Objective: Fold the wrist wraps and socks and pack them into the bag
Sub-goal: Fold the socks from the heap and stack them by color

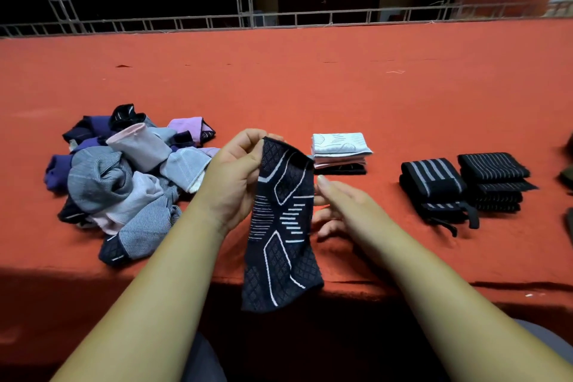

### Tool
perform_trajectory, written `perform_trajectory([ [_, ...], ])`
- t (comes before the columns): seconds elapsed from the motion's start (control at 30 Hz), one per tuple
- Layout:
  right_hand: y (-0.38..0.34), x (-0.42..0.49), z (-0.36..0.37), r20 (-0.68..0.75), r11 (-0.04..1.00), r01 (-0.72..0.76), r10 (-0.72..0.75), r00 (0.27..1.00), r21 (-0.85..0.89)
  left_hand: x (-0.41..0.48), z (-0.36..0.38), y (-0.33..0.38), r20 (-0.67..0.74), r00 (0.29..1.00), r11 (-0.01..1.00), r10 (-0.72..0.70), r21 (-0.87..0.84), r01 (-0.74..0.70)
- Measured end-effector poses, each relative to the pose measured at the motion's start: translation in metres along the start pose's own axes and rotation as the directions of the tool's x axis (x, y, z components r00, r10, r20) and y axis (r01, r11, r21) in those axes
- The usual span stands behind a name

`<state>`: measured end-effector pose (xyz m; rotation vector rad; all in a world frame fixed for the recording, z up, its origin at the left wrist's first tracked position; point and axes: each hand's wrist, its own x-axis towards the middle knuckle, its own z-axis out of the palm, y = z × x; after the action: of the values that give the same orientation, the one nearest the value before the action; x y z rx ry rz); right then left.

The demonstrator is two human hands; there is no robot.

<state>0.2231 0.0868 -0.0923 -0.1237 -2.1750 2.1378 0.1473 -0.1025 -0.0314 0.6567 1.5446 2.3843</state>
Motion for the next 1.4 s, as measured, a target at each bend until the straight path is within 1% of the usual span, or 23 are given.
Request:
perform_trajectory([
  [0.03, 0.001, 0.001, 0.003, 0.025, 1.000, 0.003, -0.004, 1.000, 0.014, 0.000, 0.002, 0.000, -0.001, 1.000, 1.000, -0.009, -0.010, 0.009],
  [0.1, 0.002, 0.002, 0.008, 0.025, 0.999, 0.036, -0.037, 0.999, 0.030, 0.002, 0.001, -0.003, -0.019, 0.999, 0.999, -0.030, -0.015, 0.030],
  [0.2, 0.003, 0.007, 0.010, -0.093, 0.989, 0.106, -0.096, 0.991, 0.103, 0.011, -0.006, -0.010, -0.120, 0.991, 0.998, -0.060, -0.013, 0.059],
  [0.27, 0.001, 0.007, 0.010, -0.146, 0.983, 0.163, -0.149, 0.978, 0.082, 0.016, -0.011, -0.014, -0.170, 0.976, 0.991, -0.135, -0.044, 0.130],
  [0.3, -0.001, 0.006, 0.011, -0.149, 0.981, 0.181, -0.168, 0.974, 0.074, 0.016, -0.012, -0.015, -0.170, 0.967, 0.982, -0.189, -0.039, 0.185],
  [0.37, -0.004, 0.005, 0.011, -0.138, 0.978, 0.199, -0.189, 0.972, 0.068, 0.013, -0.013, -0.019, -0.119, 0.964, 0.967, -0.239, 0.057, 0.247],
  [0.43, -0.007, 0.003, 0.011, -0.141, 0.979, 0.196, -0.188, 0.972, 0.049, 0.011, -0.016, -0.024, -0.065, 0.974, 0.964, -0.219, 0.138, 0.226],
  [0.5, -0.009, 0.003, 0.009, -0.190, 0.978, 0.208, -0.208, 0.959, -0.020, 0.010, -0.016, -0.025, -0.030, 0.982, 0.971, -0.184, 0.149, 0.187],
  [0.6, -0.012, 0.002, 0.003, -0.241, 0.950, 0.277, -0.305, 0.921, -0.141, 0.010, -0.013, -0.023, 0.021, 0.988, 0.975, -0.152, 0.165, 0.146],
  [0.67, -0.013, 0.002, -0.002, -0.267, 0.932, 0.314, -0.353, 0.897, -0.178, 0.009, -0.012, -0.025, 0.035, 0.990, 0.973, -0.139, 0.189, 0.130],
  [0.77, -0.016, 0.002, -0.008, -0.336, 0.939, 0.308, -0.343, 0.877, -0.154, 0.009, -0.010, -0.028, 0.035, 0.990, 0.971, -0.138, 0.200, 0.128],
  [0.83, -0.017, 0.003, -0.013, -0.336, 0.941, 0.299, -0.337, 0.880, -0.160, 0.009, -0.010, -0.028, 0.034, 0.990, 0.973, -0.136, 0.191, 0.127],
  [0.93, -0.019, 0.004, -0.023, -0.296, 0.936, 0.310, -0.347, 0.890, -0.164, 0.009, -0.010, -0.029, 0.034, 0.991, 0.972, -0.130, 0.200, 0.121],
  [1.03, -0.022, 0.004, -0.031, -0.223, 0.932, 0.313, -0.349, 0.910, -0.180, 0.009, -0.009, -0.033, 0.042, 0.990, 0.973, -0.134, 0.195, 0.123],
  [1.13, -0.022, 0.004, -0.033, -0.177, 0.955, 0.264, -0.285, 0.942, -0.133, 0.010, -0.008, -0.035, 0.045, 0.991, 0.975, -0.128, 0.187, 0.118],
  [1.2, -0.020, 0.003, -0.033, -0.146, 0.958, 0.246, -0.267, 0.953, -0.145, 0.011, -0.007, -0.036, 0.018, 0.993, 0.974, -0.121, 0.194, 0.115],
  [1.23, -0.020, 0.004, -0.032, -0.148, 0.956, 0.255, -0.276, 0.950, -0.148, 0.011, -0.007, -0.036, 0.001, 0.992, 0.975, -0.122, 0.190, 0.120],
  [1.4, -0.019, 0.008, -0.030, -0.308, 0.948, 0.303, -0.319, 0.896, -0.101, 0.013, -0.006, -0.038, -0.069, 0.975, 0.965, -0.211, 0.142, 0.219],
])
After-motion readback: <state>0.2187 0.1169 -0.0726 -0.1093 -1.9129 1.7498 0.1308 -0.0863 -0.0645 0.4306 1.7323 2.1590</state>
